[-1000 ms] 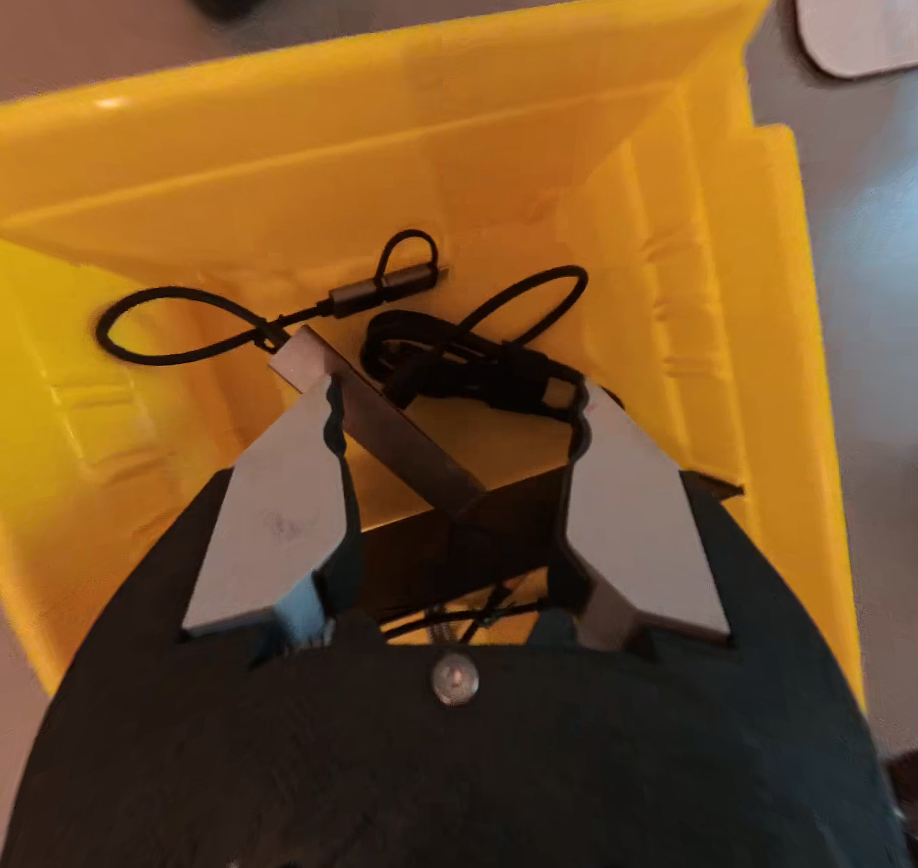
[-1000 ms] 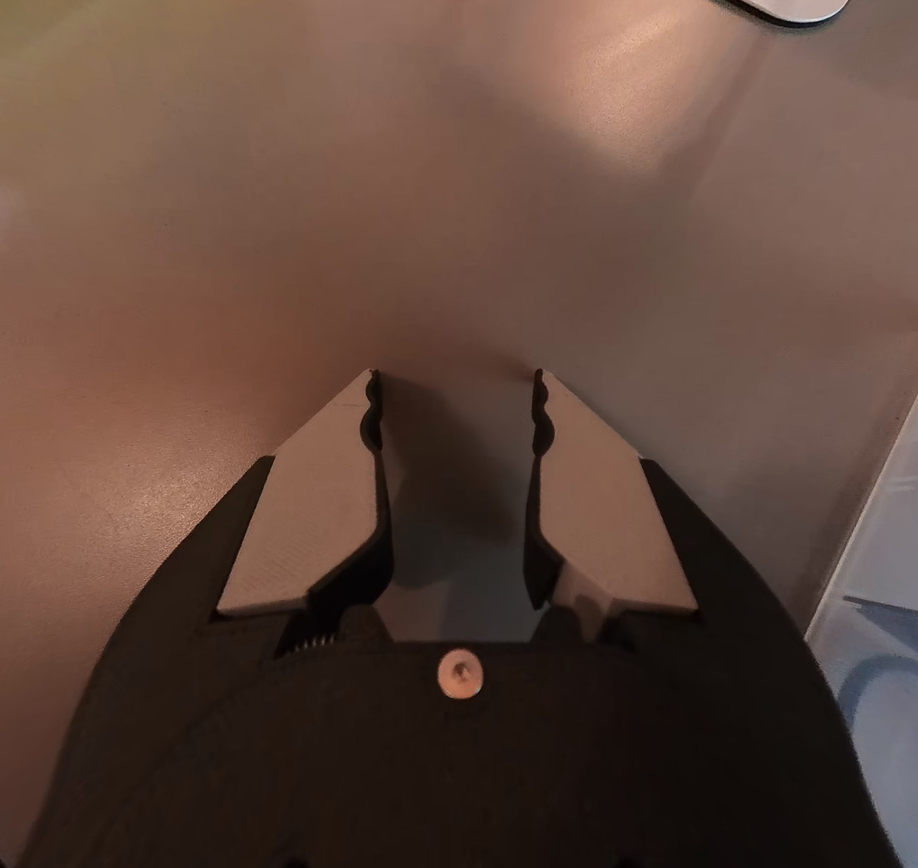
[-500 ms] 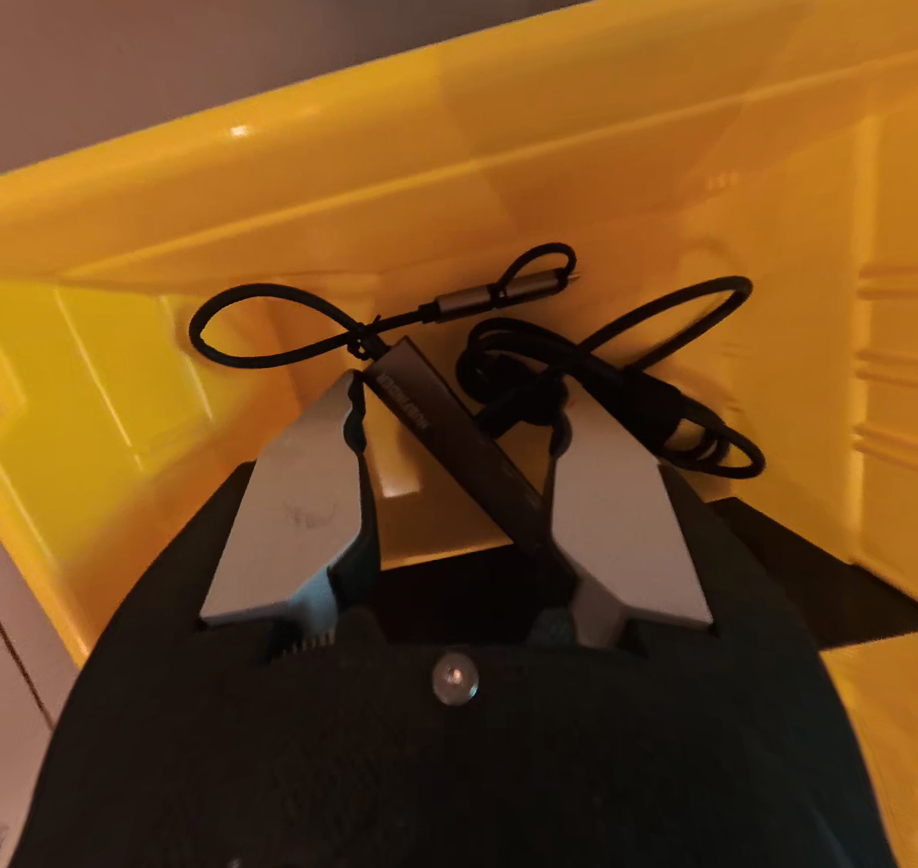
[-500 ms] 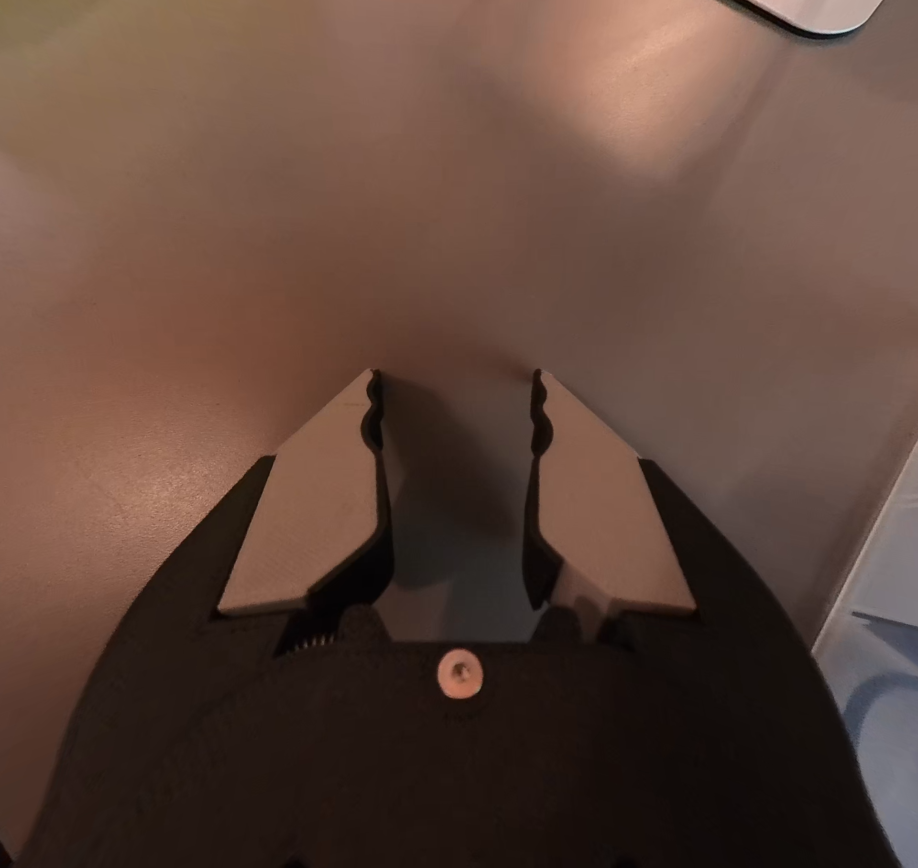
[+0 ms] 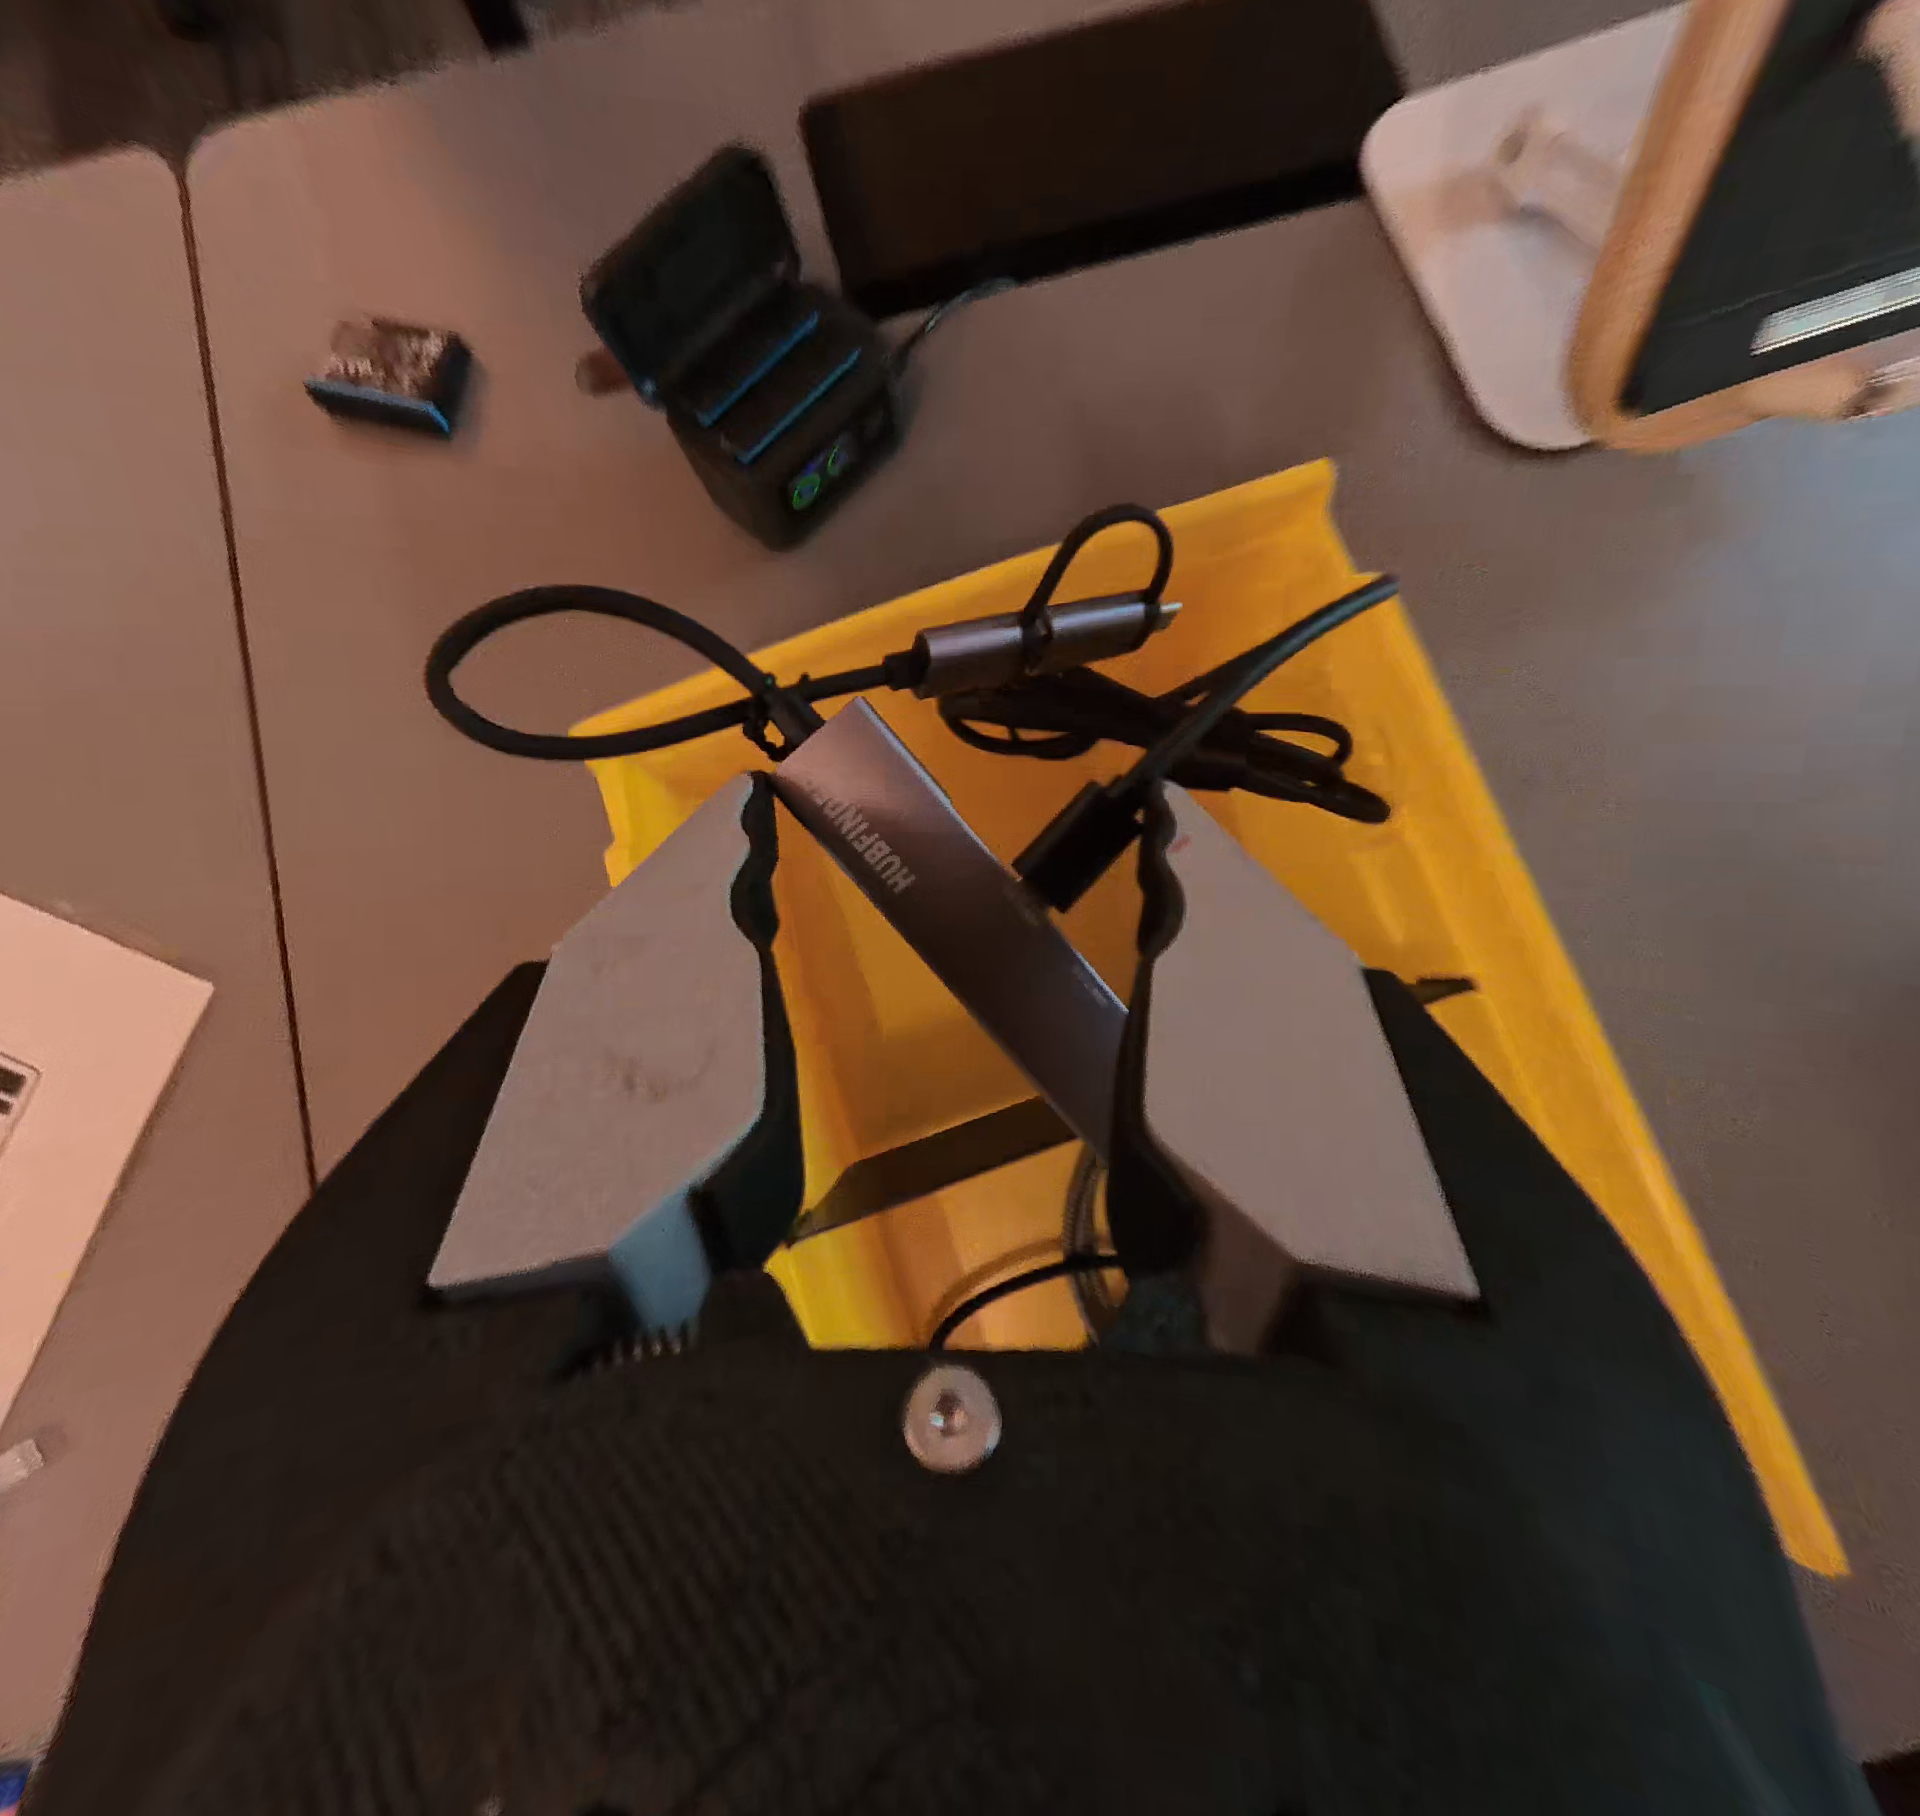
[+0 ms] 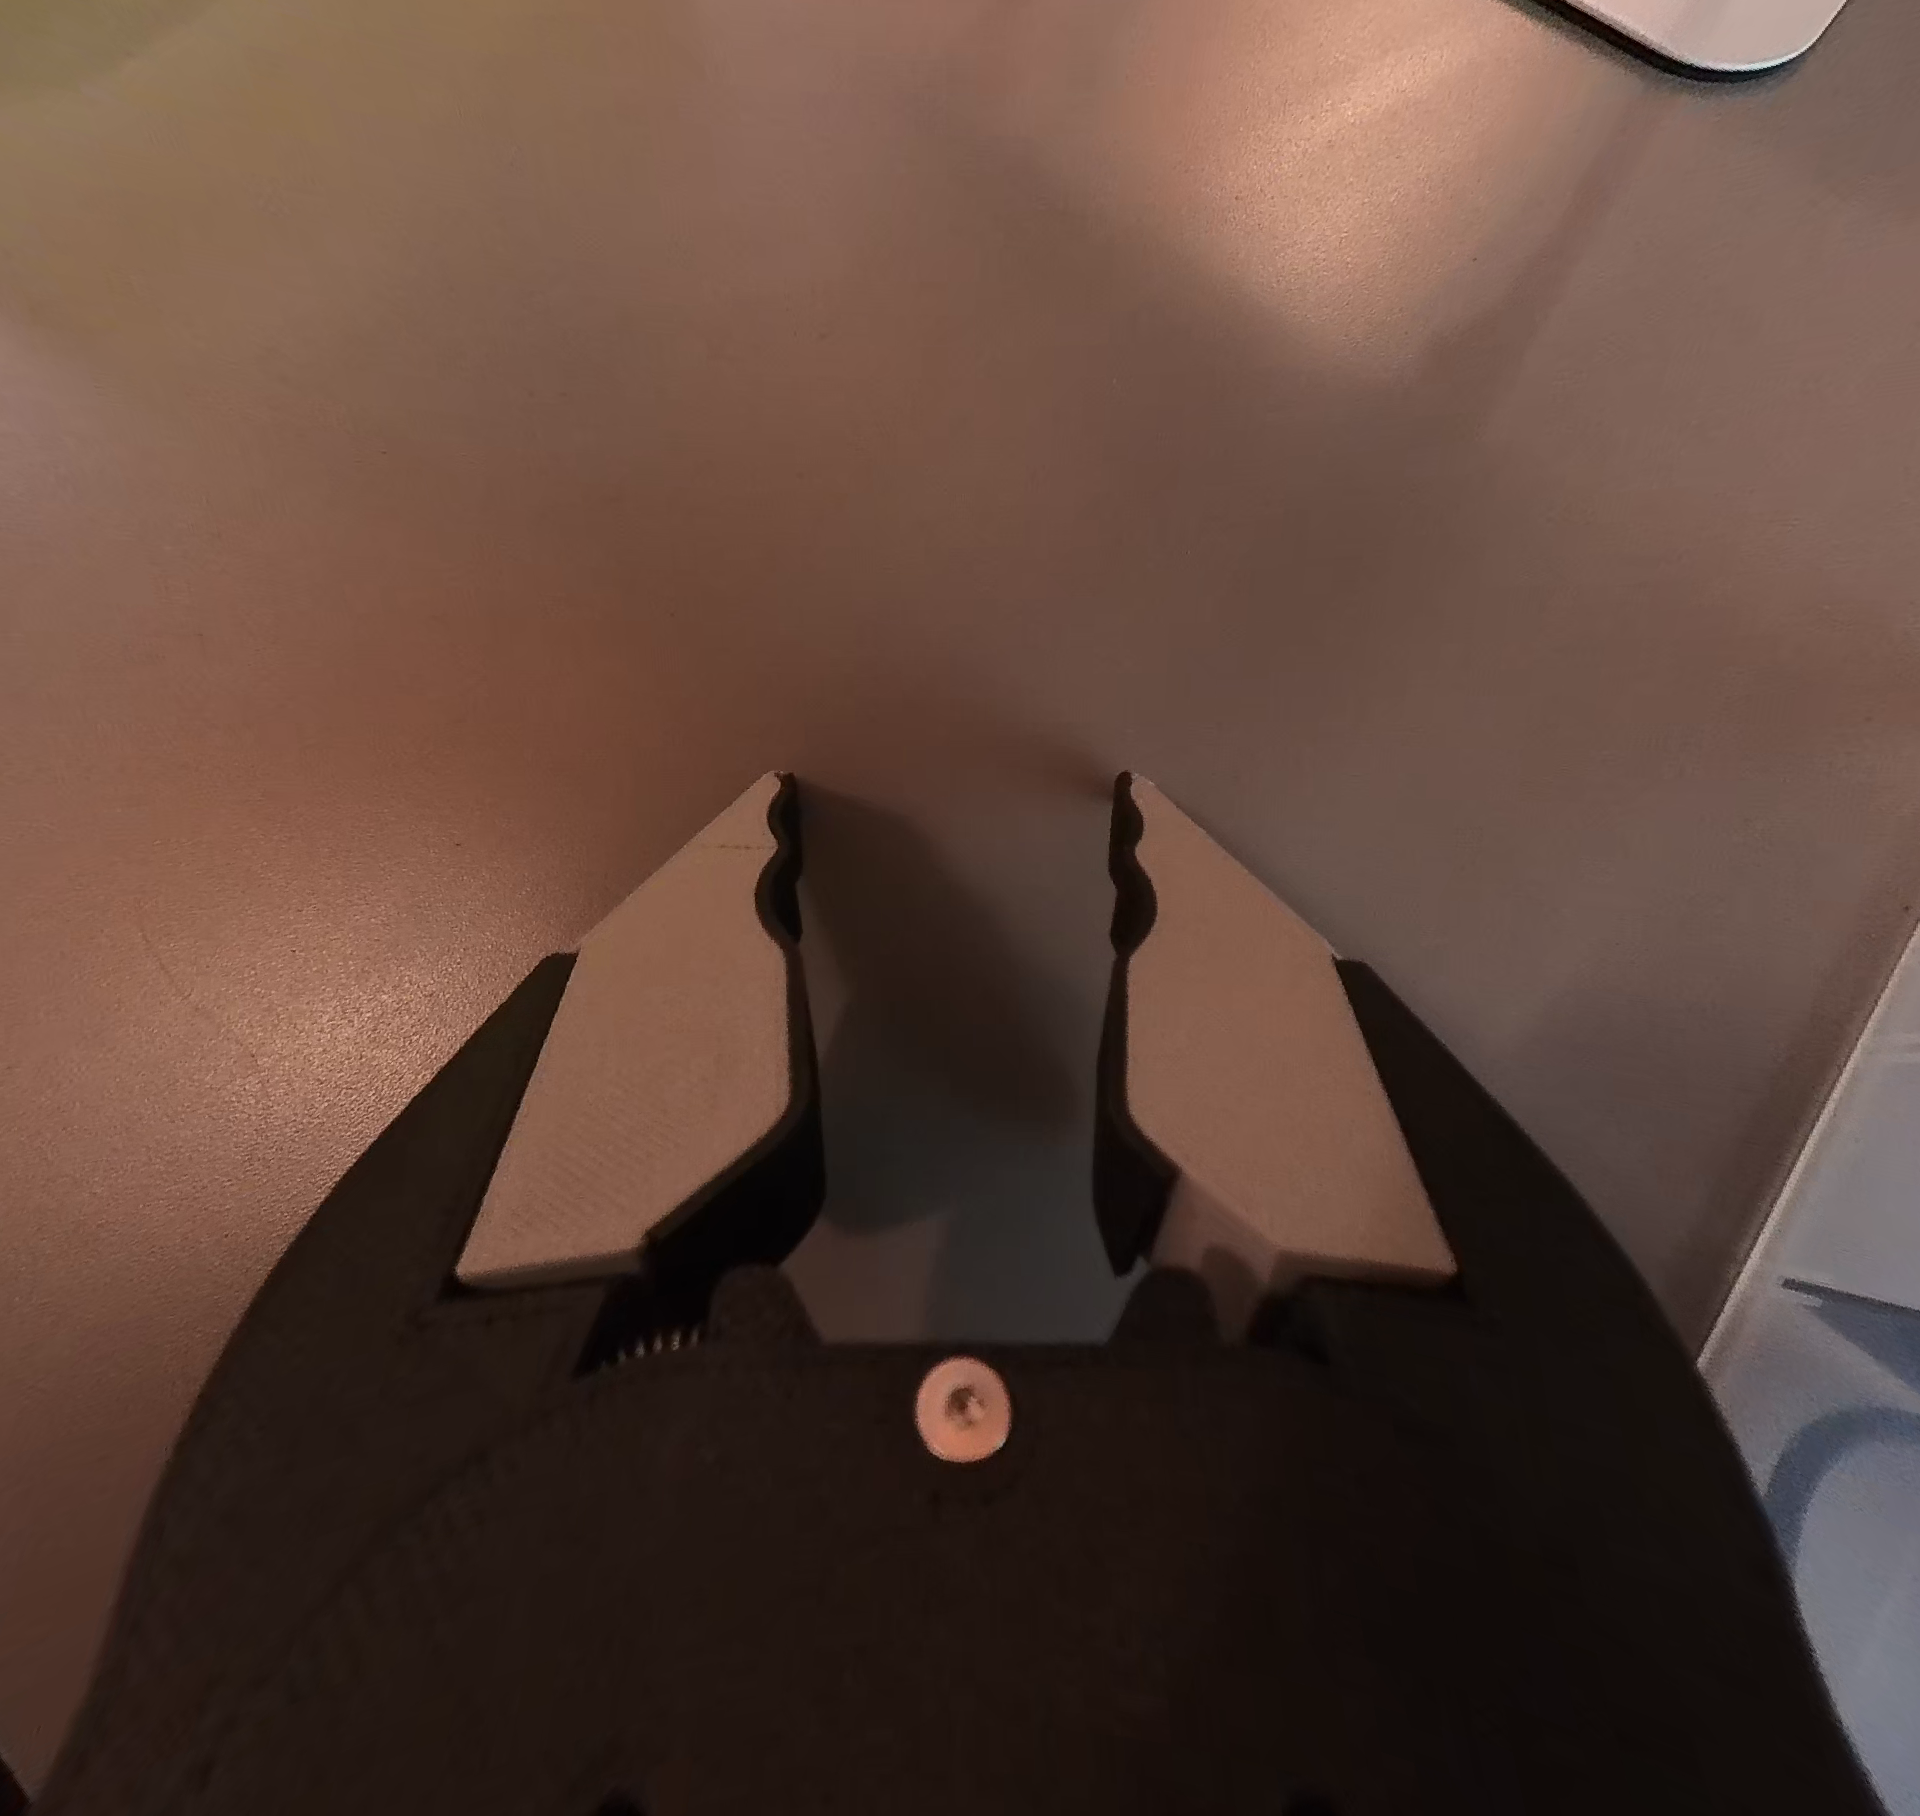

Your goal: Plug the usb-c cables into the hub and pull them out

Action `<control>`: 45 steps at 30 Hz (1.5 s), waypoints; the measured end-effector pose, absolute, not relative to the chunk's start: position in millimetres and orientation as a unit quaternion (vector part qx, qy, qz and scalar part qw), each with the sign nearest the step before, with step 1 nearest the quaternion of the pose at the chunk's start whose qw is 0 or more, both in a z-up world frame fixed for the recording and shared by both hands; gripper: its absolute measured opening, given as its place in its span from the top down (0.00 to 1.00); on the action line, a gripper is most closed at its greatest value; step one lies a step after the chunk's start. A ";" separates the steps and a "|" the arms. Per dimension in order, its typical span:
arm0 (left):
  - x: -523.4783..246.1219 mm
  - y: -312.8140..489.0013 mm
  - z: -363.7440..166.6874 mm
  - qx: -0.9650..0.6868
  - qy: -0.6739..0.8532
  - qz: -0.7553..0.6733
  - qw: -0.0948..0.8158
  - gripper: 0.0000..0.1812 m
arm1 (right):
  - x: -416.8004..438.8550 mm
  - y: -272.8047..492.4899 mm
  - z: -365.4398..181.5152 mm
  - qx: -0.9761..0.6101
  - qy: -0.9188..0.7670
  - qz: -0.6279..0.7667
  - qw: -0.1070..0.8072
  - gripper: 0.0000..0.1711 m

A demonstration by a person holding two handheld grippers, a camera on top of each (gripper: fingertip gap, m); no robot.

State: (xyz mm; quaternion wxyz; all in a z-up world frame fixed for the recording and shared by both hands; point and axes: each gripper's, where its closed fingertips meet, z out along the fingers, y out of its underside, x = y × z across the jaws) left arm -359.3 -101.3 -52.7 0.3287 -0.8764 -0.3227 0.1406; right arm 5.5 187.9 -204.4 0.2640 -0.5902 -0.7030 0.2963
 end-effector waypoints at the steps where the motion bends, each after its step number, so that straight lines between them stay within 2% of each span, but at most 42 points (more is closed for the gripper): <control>1: -353.5 -97.9 -41.5 -0.875 -0.312 0.143 0.343 0.62 | 5.5 187.9 -204.5 -0.590 -0.703 0.296 0.264 0.67; 7: -295.9 -67.2 28.2 -0.848 -0.206 0.177 0.455 0.62 | 5.6 187.7 -204.5 -0.590 -0.703 0.296 0.264 0.67; 10: -237.3 -45.1 57.3 -0.823 -0.122 0.166 0.530 0.62 | 5.6 187.7 -204.5 -0.590 -0.703 0.296 0.264 0.67; 13: -172.8 -26.9 62.5 -0.801 -0.034 0.166 0.574 0.62 | 5.6 187.7 -204.5 -0.590 -0.703 0.296 0.264 0.67; 19: -73.6 8.5 17.7 -0.766 0.070 0.214 0.602 0.62 | 5.9 187.6 -204.4 -0.591 -0.703 0.295 0.265 0.67; 27: -16.7 66.8 -75.5 -0.748 0.121 0.276 0.591 0.62 | 6.8 190.3 -201.4 -0.594 -0.695 0.295 0.277 0.71; 33: -12.9 75.9 -87.1 -0.695 0.169 0.392 0.578 0.62 | 6.4 194.5 -185.3 -0.594 -0.666 0.336 0.300 0.72; 40: -9.4 74.9 -93.3 -0.696 0.175 0.391 0.576 0.62 | 12.9 164.2 -122.0 -0.488 -0.638 0.480 0.353 0.71; 45: -11.4 75.8 -97.9 -0.711 0.158 0.368 0.578 0.62 | 30.0 113.9 -102.6 -0.386 -0.662 0.567 0.302 0.69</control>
